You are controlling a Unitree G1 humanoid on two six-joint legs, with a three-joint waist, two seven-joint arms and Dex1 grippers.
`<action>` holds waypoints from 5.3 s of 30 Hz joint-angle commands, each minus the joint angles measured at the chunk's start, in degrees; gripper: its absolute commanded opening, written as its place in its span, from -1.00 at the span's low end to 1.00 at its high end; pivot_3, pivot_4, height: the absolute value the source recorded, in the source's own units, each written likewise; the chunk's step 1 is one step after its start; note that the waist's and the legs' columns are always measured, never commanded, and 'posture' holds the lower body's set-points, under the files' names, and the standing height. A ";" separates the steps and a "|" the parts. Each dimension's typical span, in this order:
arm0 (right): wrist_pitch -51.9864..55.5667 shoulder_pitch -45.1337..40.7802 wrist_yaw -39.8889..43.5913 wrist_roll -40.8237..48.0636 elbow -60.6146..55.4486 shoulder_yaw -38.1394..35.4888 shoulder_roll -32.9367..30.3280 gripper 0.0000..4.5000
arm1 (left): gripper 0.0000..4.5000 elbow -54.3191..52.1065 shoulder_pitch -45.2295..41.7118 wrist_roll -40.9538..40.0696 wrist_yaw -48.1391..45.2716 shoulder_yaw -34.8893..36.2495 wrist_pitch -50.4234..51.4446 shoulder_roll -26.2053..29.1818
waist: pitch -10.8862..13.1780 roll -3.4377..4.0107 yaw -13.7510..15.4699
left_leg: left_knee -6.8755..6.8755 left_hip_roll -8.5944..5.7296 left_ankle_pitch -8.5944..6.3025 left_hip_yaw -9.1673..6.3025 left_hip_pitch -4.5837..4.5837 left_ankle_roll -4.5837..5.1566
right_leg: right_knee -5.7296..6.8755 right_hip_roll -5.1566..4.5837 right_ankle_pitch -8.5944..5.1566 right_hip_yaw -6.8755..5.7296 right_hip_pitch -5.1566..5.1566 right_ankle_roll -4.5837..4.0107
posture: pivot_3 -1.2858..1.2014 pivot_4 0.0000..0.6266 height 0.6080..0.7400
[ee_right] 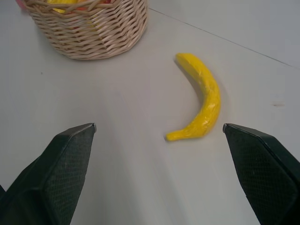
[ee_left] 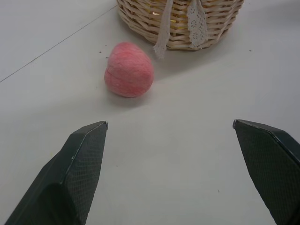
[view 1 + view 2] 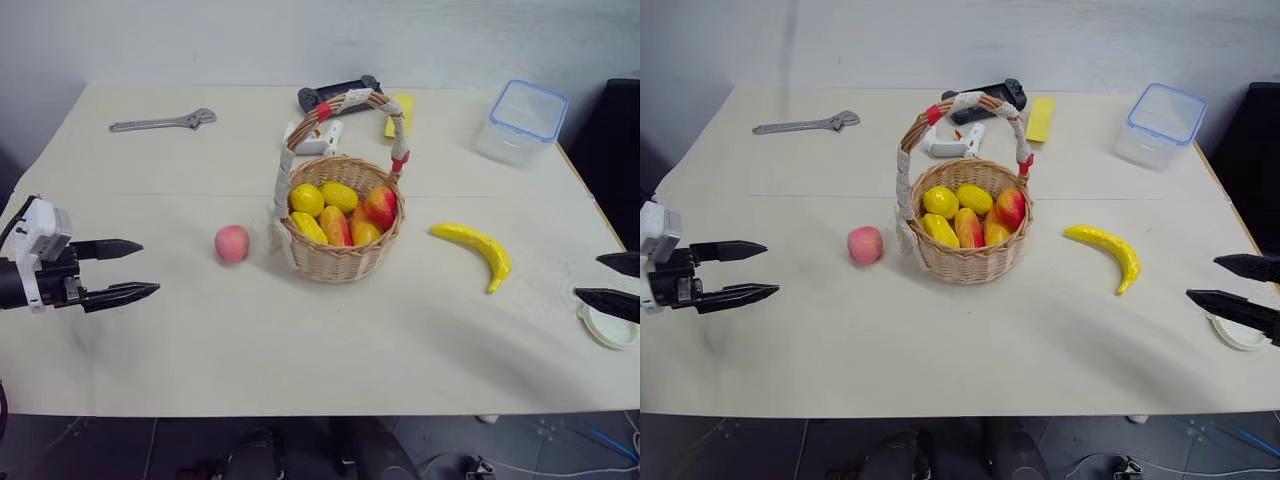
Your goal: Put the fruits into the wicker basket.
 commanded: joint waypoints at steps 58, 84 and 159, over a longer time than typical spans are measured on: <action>11.00 -28.77 -31.42 34.45 -33.79 15.64 0.37 1.00 | 0.44 20.80 -35.83 30.09 24.50 -31.43 -3.14 -24.74 | 0.03 -0.07 1.00 | 1.11 0.04 0.07 -0.06 -0.09 0.11 | 0.88 -0.01 0.06 0.06 0.01 0.13 | 0.03 -0.52 1.00; 7.36 -16.88 -38.11 27.57 -37.19 10.49 6.85 1.00 | 0.21 57.76 -73.22 32.55 8.96 -31.31 -26.54 -40.99 | 0.06 -0.10 2.44 | 1.09 0.01 0.13 0.17 -0.52 0.10 | 0.92 0.10 0.11 0.21 -0.57 0.23 | 0.03 -0.52 1.00; -6.76 -37.60 -44.04 -19.26 31.17 32.82 24.45 0.82 | 1.00 -23.79 -33.45 -9.58 2.86 -14.18 14.99 -11.39 | 0.32 -0.02 -0.27 | 0.99 -0.04 0.66 0.01 -0.03 0.01 | 0.89 0.11 0.49 0.18 -0.05 0.09 | 0.03 -0.52 1.00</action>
